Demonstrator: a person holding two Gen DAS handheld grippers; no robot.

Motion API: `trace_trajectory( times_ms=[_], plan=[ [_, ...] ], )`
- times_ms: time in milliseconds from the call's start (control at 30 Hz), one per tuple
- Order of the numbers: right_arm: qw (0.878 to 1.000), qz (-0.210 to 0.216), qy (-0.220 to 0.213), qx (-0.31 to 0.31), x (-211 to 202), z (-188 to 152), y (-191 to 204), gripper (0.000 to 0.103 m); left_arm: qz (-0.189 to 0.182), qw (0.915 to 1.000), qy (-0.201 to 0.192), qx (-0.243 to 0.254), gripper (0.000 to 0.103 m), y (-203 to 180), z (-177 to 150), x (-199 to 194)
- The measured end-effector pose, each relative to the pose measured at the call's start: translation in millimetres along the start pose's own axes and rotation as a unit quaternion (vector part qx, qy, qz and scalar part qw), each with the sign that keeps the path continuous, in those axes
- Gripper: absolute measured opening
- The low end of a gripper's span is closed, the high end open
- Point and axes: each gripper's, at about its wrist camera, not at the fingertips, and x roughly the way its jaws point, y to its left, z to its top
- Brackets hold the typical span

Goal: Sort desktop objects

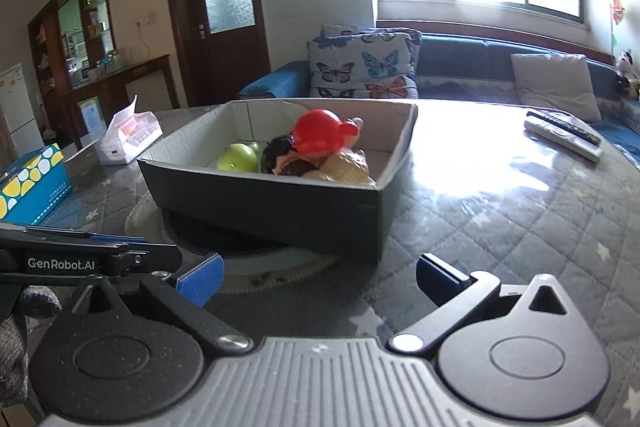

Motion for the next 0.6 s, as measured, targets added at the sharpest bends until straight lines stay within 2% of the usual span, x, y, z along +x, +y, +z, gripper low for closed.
trace_trajectory(
  times_ms=[467,600],
  plan=[
    [1.000,-0.023,0.008,0.010,-8.9,-18.3,5.2,0.103,0.036,0.9989,0.003,0.029,0.041,-14.4,-19.9,-8.0],
    [0.999,-0.029,0.009,0.011,-9.5,-21.1,7.0,0.103,0.062,0.9972,0.004,0.041,0.041,-18.4,-23.2,-7.8]
  ],
)
